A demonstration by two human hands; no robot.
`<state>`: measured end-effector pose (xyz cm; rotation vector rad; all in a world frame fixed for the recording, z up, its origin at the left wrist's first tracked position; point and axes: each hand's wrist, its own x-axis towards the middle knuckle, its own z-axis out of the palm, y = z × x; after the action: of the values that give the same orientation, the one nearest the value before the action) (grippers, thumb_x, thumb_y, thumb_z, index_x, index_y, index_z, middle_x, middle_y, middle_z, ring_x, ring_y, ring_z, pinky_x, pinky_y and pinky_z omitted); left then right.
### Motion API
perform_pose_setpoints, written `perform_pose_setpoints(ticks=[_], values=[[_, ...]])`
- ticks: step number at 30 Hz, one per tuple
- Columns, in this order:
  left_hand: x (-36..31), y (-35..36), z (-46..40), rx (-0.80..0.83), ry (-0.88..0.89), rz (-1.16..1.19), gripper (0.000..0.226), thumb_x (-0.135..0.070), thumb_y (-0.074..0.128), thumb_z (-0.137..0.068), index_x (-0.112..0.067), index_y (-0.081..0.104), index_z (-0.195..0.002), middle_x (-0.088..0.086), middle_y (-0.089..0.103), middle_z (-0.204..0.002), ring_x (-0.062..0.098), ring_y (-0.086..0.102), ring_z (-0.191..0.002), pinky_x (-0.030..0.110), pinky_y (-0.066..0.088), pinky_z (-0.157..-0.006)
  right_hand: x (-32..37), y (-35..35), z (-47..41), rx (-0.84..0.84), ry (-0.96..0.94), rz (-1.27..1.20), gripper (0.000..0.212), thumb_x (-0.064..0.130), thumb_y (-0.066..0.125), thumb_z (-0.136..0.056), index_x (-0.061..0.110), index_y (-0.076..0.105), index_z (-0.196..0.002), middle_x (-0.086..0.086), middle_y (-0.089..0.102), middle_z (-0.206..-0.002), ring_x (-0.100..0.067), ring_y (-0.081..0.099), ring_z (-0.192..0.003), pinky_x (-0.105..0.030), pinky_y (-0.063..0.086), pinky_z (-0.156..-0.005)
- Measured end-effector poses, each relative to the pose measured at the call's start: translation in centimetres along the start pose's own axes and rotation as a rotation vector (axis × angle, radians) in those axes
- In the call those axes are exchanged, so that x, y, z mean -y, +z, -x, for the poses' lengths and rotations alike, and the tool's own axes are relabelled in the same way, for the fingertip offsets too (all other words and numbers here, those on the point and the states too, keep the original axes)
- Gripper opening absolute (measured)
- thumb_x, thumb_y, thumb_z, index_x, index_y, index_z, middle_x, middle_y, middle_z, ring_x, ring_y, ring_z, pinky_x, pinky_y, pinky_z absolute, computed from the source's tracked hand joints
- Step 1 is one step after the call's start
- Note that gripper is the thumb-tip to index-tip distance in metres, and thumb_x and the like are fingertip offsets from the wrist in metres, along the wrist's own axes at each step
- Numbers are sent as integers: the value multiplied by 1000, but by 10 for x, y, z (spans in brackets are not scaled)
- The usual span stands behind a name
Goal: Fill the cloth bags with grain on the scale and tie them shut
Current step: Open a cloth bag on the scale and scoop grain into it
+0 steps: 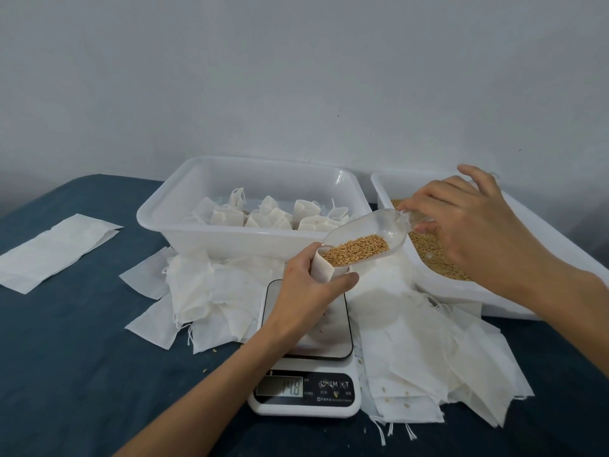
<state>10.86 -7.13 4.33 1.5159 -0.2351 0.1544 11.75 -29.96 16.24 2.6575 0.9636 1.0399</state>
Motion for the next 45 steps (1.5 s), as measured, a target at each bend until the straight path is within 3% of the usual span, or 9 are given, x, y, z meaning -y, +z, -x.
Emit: perform_pose_setpoints(ticks=[45], values=[[1, -1, -2, -25, -24, -5, 33, -14, 85, -82, -17, 68, -110, -8, 79, -99, 5, 73, -87, 10, 50, -69, -3, 1, -4, -45, -29, 24, 30, -1, 75, -83, 10, 72, -111, -7, 69, -100, -33, 65, -94, -60, 31, -110]])
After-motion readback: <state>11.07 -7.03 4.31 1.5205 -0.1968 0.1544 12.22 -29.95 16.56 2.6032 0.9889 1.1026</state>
